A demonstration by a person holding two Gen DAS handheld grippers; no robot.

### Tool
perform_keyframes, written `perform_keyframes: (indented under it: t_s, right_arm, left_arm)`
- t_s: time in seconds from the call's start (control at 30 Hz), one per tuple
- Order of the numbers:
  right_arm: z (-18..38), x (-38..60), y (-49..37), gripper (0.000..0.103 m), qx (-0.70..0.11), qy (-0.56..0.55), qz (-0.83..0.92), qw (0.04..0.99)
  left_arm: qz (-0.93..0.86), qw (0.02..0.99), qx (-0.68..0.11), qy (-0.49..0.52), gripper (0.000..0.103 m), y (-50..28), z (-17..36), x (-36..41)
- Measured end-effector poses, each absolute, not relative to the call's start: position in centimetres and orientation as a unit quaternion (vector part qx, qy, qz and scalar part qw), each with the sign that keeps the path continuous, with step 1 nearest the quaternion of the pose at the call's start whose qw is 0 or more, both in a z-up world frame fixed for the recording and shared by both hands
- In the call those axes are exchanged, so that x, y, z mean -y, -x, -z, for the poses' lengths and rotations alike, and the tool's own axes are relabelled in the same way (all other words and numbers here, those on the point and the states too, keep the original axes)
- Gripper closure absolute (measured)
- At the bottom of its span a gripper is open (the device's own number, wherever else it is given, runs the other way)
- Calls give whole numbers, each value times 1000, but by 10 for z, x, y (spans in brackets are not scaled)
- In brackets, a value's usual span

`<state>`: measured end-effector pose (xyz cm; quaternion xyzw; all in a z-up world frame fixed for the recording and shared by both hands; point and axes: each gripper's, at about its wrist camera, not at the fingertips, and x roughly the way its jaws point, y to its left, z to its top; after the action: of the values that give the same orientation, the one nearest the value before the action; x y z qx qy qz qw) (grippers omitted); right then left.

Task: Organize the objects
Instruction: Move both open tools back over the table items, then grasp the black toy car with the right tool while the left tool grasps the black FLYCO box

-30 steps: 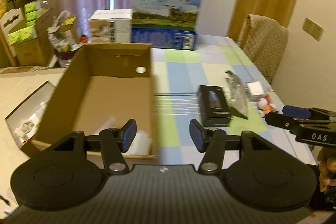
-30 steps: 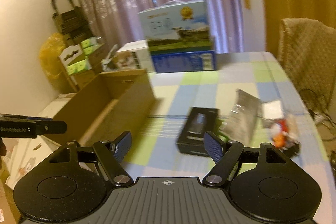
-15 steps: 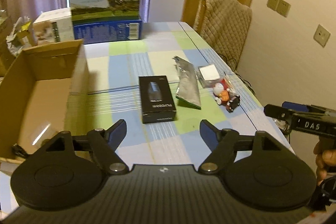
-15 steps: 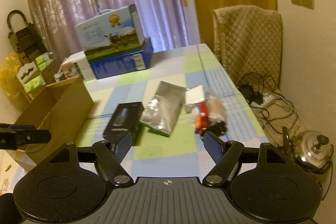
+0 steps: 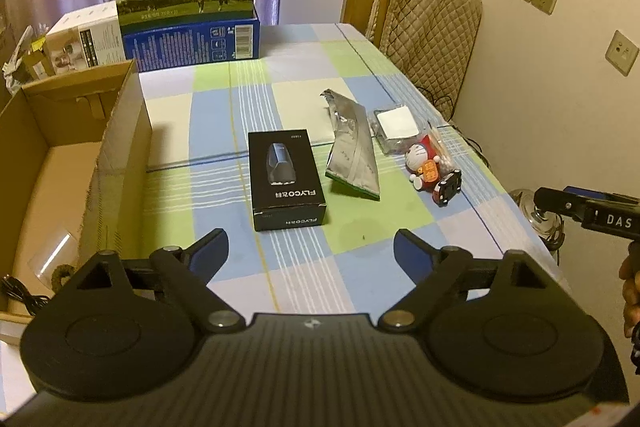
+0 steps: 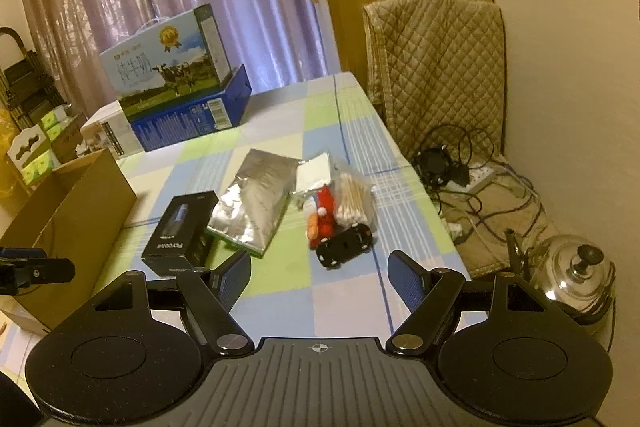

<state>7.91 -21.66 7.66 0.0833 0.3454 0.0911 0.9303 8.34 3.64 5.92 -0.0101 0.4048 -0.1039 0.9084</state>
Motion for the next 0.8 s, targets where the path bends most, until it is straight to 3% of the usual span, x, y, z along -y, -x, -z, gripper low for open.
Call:
perform_keyframes:
  t_s: [0.37, 0.8]
  right_arm:
    - [-65, 227, -102, 30, -353, -43, -111, 928]
    - [-23, 220, -143, 25, -356, 37, -165, 919]
  left_arm:
    - [89, 911, -402, 16, 1, -104, -43, -30]
    - [82, 906, -415, 21, 1, -138, -14, -23]
